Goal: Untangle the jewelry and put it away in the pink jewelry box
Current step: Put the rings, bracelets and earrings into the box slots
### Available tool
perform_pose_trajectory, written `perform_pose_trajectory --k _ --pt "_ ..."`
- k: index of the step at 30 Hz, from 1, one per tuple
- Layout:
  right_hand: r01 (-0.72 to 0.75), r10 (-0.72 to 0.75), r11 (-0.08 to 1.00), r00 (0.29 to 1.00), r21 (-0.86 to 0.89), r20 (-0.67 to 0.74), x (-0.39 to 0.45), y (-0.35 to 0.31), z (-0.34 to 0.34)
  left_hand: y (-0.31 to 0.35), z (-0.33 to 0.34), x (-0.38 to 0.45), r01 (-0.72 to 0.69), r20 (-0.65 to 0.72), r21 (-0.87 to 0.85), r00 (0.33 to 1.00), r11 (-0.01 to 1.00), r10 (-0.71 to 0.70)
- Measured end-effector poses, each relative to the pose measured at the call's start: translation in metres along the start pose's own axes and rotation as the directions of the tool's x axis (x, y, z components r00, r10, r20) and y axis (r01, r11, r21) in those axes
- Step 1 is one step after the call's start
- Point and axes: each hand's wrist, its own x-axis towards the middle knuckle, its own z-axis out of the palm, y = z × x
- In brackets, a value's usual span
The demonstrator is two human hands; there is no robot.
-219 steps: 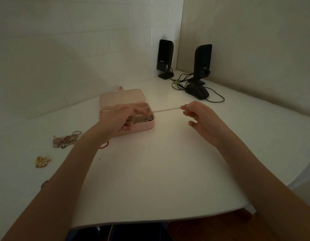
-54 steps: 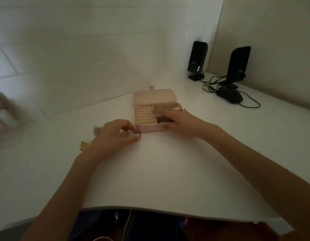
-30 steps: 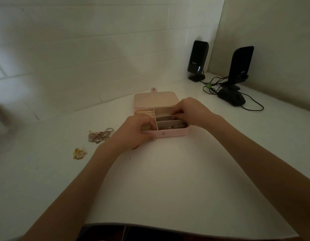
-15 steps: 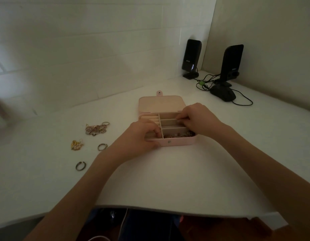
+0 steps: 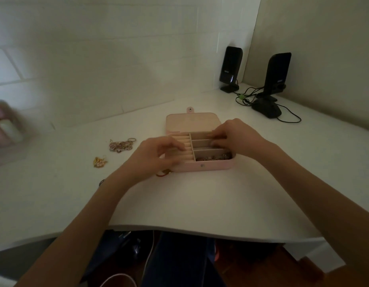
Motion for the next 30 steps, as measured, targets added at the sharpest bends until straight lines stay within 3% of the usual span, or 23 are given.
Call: perform_pose_trajectory --k 2,5,8,11,14,18,22,26,30 --pt "-0.015 0.019 0.999 0.996 0.051 -0.088 0.0 -0.003 -0.005 -0.004 -0.018 -0.001 0.022 -0.092 0.022 0.996 1.0 -0.02" --pt "0.089 -0.061 0.99 0.968 0.105 -0.245 0.0 -0.026 -0.008 -0.012 -0.043 -0.004 0.045 -0.161 0.244 0.987 0.969 -0.005" --pt "0.306 -0.289 0.941 0.949 0.147 -0.125 0.001 -0.066 -0.003 -0.023 -0.057 -0.009 0.089 -0.068 0.348 0.995 0.933 -0.07" --pt "0.379 -0.381 0.924 0.924 0.053 0.04 0.008 -0.097 0.012 -0.031 -0.064 -0.017 0.145 -0.061 0.362 0.989 0.921 -0.132" --pt "0.359 -0.351 0.931 0.928 -0.056 0.126 0.017 -0.112 0.023 -0.032 -0.066 -0.024 0.114 -0.043 0.363 0.993 0.925 -0.106" --pt "0.38 -0.336 0.897 0.918 -0.227 0.211 0.016 -0.112 0.024 -0.03 -0.051 -0.017 0.011 0.129 0.358 0.99 0.933 -0.061" --pt "0.36 -0.325 0.92 0.921 -0.155 0.213 0.01 -0.104 0.022 -0.038 -0.04 -0.013 -0.058 0.195 0.32 0.981 0.946 -0.006" --pt "0.362 -0.34 0.927 0.921 -0.095 0.19 0.009 -0.103 0.024 -0.039 -0.037 -0.013 -0.144 0.108 0.313 0.987 0.939 0.115" --pt "0.346 -0.333 0.937 0.925 -0.045 0.186 0.009 -0.102 0.027 -0.036 -0.035 -0.014 -0.157 0.073 0.435 0.988 0.887 0.139"
